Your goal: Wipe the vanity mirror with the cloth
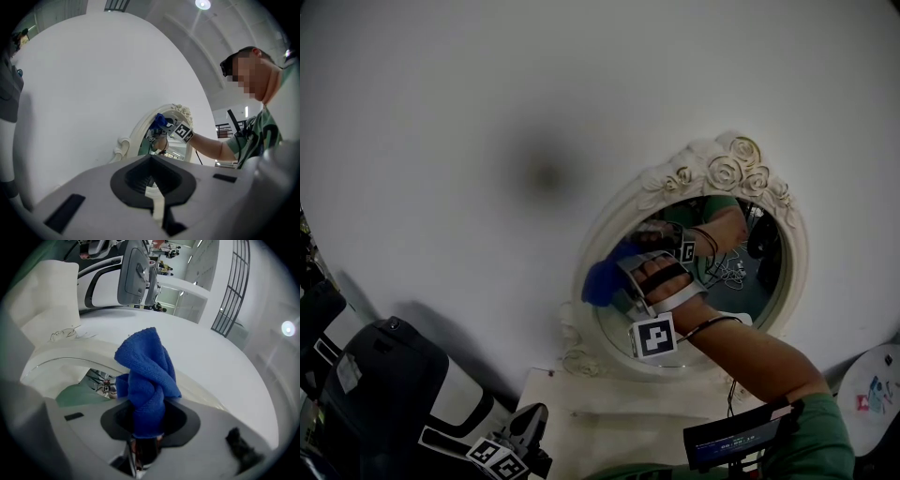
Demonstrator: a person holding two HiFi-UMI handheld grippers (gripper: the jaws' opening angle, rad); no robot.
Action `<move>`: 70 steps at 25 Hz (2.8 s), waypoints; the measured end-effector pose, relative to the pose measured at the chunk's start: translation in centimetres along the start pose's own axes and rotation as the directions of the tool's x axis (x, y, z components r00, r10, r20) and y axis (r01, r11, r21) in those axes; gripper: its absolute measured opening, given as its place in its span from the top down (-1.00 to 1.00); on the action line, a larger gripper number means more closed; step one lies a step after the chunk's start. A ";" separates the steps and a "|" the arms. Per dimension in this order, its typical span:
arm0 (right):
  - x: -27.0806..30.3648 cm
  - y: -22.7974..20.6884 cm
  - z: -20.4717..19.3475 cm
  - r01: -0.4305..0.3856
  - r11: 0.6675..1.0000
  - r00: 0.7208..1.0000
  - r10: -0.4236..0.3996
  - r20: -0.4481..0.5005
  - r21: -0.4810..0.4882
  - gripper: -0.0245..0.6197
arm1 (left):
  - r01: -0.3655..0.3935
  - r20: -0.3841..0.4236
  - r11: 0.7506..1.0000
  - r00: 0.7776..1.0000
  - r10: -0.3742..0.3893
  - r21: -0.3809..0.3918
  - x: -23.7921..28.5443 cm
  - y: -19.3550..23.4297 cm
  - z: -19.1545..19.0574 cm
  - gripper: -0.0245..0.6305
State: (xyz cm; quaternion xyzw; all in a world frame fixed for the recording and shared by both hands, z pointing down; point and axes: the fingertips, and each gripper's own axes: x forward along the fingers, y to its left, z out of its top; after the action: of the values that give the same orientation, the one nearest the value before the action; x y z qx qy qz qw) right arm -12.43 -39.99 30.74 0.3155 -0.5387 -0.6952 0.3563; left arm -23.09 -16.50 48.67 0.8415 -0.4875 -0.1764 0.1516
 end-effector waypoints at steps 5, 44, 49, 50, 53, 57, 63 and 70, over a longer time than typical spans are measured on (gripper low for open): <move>-0.8 0.4 -1.3 -0.028 1.000 1.000 0.028 -0.013 0.009 0.59 | 0.037 -0.011 0.999 0.999 -0.037 -0.004 1.6 -1.0 -0.3 0.91; -16.1 4.2 -20.7 -0.026 0.998 0.945 0.041 -0.324 0.052 0.59 | 0.147 -0.072 0.989 0.986 -0.149 -0.021 6.4 -3.6 -2.2 0.91; -9.6 2.5 -9.0 0.009 0.998 0.997 -0.005 -0.080 0.058 0.59 | 0.114 -0.060 0.993 0.991 -0.116 -0.036 4.7 -2.9 -1.7 0.91; -8.5 2.2 -7.0 0.013 0.998 0.999 -0.010 -0.042 0.056 0.59 | 0.105 -0.055 0.994 0.993 -0.107 -0.034 4.2 -2.7 -1.5 0.91; -4.9 2.0 -2.1 0.007 0.999 0.999 -0.009 0.038 0.037 0.59 | 0.072 -0.033 0.997 0.997 -0.073 -0.031 2.8 -2.0 -0.9 0.91; -0.9 2.5 0.9 -0.014 1.000 0.998 0.014 0.062 -0.001 0.59 | 0.024 -0.008 0.999 1.000 -0.024 -0.029 0.8 -0.7 -0.5 0.91; 0.3 2.4 1.5 -0.028 1.000 0.999 0.028 0.043 0.002 0.59 | -0.004 -0.006 0.999 1.000 0.004 -0.046 -0.5 0.3 -0.6 0.91; -1.9 3.3 -1.6 -0.042 0.999 0.999 0.041 0.021 0.008 0.59 | 0.056 -0.031 0.998 0.998 -0.058 -0.042 1.5 -1.4 -1.2 0.91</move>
State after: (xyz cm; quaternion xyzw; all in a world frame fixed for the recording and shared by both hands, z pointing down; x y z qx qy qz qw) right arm -9.53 -39.82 33.65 0.2985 -0.5516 -0.6888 0.3637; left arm -20.80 -17.07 48.95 0.8546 -0.4571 -0.1771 0.1714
